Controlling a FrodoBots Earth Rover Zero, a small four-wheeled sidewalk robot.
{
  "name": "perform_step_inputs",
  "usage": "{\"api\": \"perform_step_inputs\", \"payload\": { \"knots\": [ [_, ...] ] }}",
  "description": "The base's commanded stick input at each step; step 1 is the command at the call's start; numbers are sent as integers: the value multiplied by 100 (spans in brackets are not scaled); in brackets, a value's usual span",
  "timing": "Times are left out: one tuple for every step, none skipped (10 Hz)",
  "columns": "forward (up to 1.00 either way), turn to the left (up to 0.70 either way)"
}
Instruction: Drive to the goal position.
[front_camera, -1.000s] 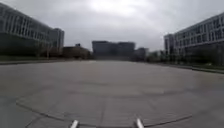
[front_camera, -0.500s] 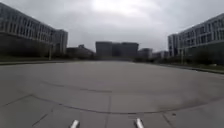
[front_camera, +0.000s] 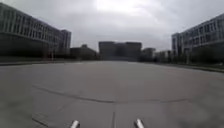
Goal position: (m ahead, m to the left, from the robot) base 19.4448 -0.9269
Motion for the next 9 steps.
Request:
{"api": "perform_step_inputs", "payload": {
  "knots": [
    [100, 6],
    [100, 6],
    [100, 6],
    [100, 6],
    [100, 6],
    [100, 6],
    [100, 6],
    [100, 6],
    [100, 20]
  ]
}}
